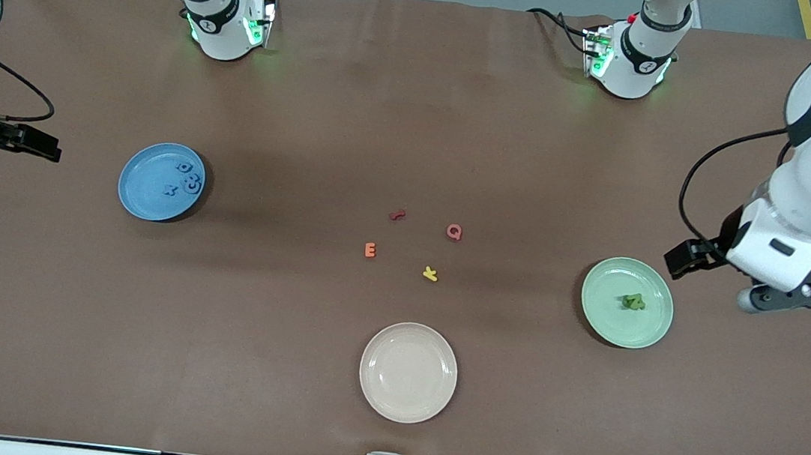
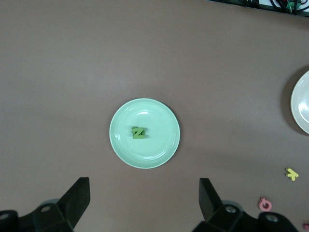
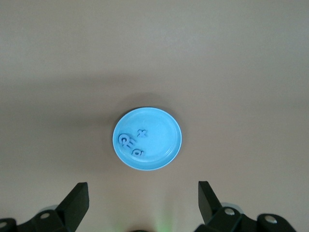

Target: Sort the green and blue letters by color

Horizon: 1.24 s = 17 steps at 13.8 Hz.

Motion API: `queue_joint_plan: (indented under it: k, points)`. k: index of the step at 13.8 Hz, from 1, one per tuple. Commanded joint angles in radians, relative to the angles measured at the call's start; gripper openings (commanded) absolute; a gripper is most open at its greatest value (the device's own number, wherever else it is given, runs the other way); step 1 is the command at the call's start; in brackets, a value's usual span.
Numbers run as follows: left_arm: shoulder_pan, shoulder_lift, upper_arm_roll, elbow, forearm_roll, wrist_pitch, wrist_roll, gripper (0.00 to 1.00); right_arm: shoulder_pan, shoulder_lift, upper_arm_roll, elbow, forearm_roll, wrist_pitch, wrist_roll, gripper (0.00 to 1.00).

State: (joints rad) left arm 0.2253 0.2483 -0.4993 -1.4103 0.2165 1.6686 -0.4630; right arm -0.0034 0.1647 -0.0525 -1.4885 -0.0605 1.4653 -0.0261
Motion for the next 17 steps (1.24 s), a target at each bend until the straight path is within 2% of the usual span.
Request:
queue_joint_plan:
  k: [1,3,5,8,12,17]
  points:
    - [-0.148,-0.092,0.216,-0.016,-0.089,-0.035,0.119,0.99,-0.006,-0.048,-0.001,-0.002,0.001,-0.048,-0.004,1.00]
    - [-0.220,-0.141,0.344,-0.045,-0.144,-0.055,0.194,0.99,-0.007,-0.092,-0.007,-0.032,0.002,-0.049,-0.035,1.00]
    - [-0.273,-0.197,0.439,-0.100,-0.201,-0.055,0.248,1.00,-0.007,-0.129,-0.007,-0.048,0.002,-0.052,-0.040,1.00]
    - [-0.267,-0.276,0.449,-0.188,-0.212,-0.055,0.265,1.00,-0.007,-0.203,-0.012,-0.105,0.037,-0.040,-0.051,1.00]
    - [-0.251,-0.352,0.441,-0.269,-0.217,-0.053,0.264,1.00,-0.007,-0.263,-0.018,-0.113,0.037,-0.045,-0.054,1.00]
    - [-0.251,-0.362,0.407,-0.266,-0.217,-0.081,0.265,1.00,-0.007,-0.278,-0.018,-0.121,0.048,-0.016,-0.052,1.00]
